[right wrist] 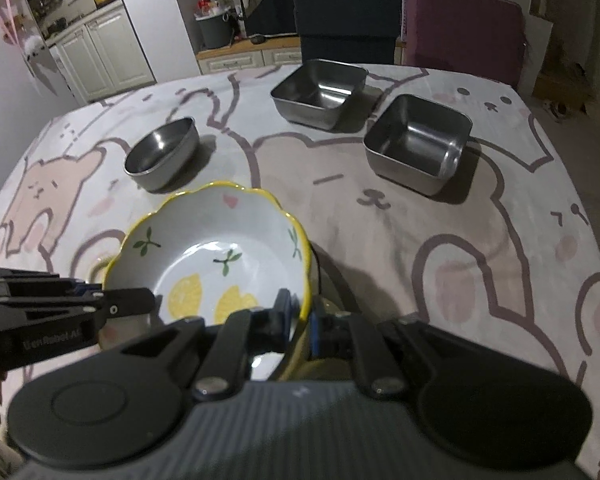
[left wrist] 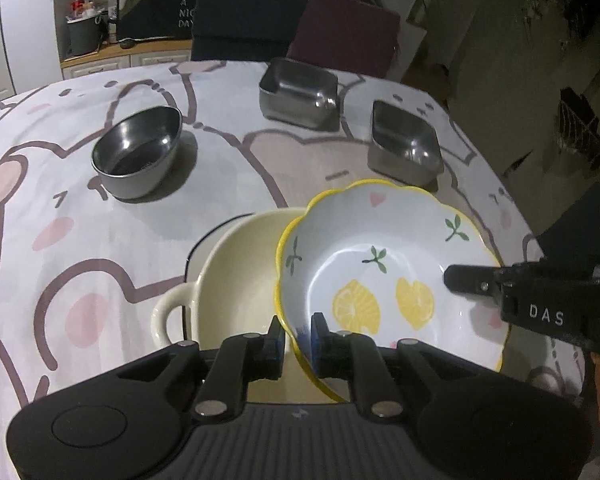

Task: Organize plates and bowls
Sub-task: 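Lower the lemon bowl into the cream bowl with both grippers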

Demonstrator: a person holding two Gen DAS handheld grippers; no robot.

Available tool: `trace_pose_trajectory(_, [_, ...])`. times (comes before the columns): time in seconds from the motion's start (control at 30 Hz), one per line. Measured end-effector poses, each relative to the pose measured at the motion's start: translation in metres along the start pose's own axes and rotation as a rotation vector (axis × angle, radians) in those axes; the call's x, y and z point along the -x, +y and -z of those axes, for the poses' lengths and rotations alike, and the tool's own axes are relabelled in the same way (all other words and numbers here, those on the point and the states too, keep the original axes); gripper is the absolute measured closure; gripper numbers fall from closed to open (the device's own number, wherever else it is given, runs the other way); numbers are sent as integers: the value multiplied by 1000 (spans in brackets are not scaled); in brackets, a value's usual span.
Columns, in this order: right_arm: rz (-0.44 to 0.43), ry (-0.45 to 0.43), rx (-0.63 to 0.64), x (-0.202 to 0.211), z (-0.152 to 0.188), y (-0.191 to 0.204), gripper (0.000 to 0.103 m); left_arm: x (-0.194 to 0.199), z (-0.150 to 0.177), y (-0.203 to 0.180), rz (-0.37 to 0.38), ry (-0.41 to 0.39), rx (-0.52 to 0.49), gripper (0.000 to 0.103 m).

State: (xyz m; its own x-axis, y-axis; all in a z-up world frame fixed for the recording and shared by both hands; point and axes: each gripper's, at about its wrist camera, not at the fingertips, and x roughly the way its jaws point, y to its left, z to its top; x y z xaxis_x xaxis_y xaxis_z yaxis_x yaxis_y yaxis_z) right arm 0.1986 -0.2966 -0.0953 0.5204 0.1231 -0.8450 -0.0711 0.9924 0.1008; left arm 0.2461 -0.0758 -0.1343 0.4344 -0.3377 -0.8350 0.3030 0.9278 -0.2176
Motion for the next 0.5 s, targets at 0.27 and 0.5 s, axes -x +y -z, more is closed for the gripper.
trace_pose_trajectory(0.27, [51,29,33,-14,-2,2,91,-13,1,-3,-12,50,-33,84])
trace_pose_trajectory(0.5, [76,37,70,-19,-4,9,91,-20,1,-1,-15,77,-43,82])
